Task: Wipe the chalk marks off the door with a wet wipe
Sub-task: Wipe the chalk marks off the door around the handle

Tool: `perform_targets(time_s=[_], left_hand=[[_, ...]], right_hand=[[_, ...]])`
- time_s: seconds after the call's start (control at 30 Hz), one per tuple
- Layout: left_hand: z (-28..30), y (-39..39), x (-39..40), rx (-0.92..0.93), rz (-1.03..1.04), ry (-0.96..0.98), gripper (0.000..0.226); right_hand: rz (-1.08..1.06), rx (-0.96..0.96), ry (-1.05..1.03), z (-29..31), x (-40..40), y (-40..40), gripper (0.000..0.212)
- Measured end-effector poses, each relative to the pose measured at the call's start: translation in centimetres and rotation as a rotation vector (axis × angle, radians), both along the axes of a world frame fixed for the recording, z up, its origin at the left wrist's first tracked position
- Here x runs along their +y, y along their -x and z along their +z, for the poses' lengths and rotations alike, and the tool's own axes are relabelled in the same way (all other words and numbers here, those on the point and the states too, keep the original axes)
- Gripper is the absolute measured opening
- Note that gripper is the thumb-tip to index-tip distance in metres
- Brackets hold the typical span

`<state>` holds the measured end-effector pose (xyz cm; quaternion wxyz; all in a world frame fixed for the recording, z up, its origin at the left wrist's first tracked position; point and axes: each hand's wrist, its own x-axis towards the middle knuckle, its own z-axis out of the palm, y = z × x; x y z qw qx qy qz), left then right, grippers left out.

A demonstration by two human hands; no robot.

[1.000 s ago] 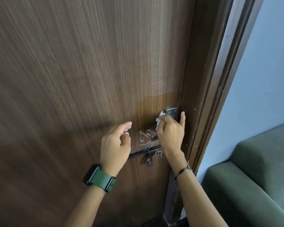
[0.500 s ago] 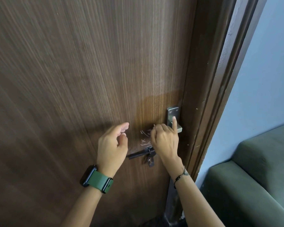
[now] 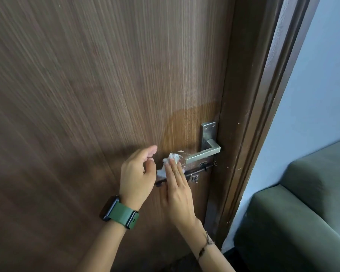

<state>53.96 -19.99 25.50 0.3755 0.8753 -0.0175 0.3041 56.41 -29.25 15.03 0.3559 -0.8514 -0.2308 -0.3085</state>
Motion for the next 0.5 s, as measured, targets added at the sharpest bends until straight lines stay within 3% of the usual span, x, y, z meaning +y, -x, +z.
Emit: perform_targets(time_s=[0.2, 0.4, 0.5], left_hand=[[-0.3, 0.1, 0.1, 0.018, -0.018, -0.013, 0.034], [-0.4, -0.2, 0.2, 0.019, -0.021, -0.021, 0.033], [-0.3, -0.7, 0.4, -0.003, -0.015, -0.037, 0.033]], right_hand=[[0.005, 0.067, 0.0, 1.4, 1.4, -3.5, 0.06], [-0.043, 0.162, 0.149, -3.0, 0.6, -2.2, 0.065], [-0.066, 0.129, 0.137, -2.5, -0.4, -2.4, 0.067]])
